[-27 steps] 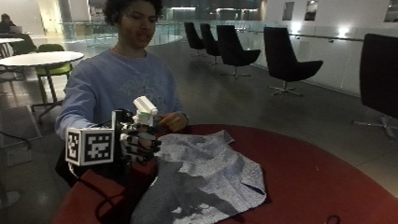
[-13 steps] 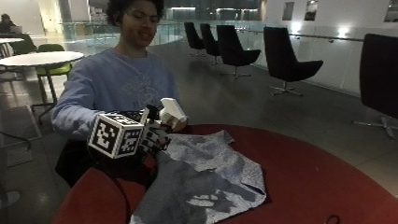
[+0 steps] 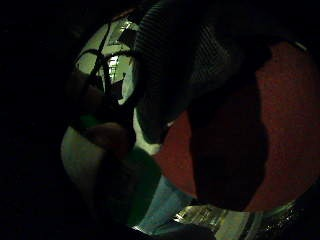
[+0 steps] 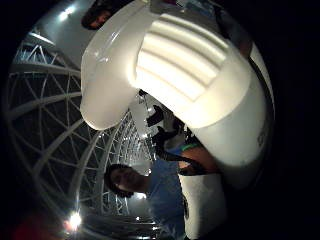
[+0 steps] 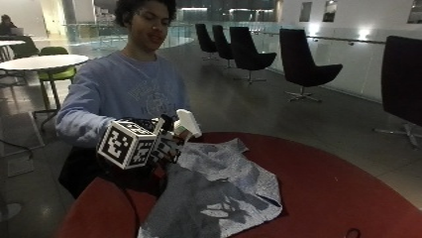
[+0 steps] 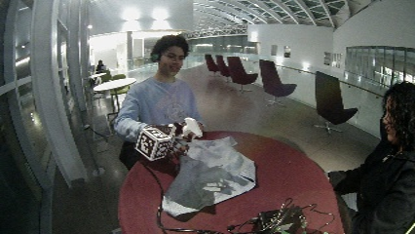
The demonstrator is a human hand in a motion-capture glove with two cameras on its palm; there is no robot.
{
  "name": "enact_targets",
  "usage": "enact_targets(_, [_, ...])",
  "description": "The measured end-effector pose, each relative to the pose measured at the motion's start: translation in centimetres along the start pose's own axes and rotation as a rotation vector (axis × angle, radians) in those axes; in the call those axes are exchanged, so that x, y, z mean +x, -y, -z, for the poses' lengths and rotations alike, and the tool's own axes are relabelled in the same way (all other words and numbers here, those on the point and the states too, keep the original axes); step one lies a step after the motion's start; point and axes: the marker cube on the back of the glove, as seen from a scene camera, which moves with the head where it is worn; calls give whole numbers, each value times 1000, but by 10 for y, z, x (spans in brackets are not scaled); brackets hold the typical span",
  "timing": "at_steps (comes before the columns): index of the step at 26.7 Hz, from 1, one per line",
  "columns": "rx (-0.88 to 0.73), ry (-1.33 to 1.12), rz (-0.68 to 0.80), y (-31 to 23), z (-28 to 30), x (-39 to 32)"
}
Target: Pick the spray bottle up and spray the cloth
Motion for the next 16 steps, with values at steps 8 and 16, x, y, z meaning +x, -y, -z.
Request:
enact_targets(8, [-13,-14,-5,1,-7,0])
enact_targets(16, [-23,-12,-14,4,-12,-1])
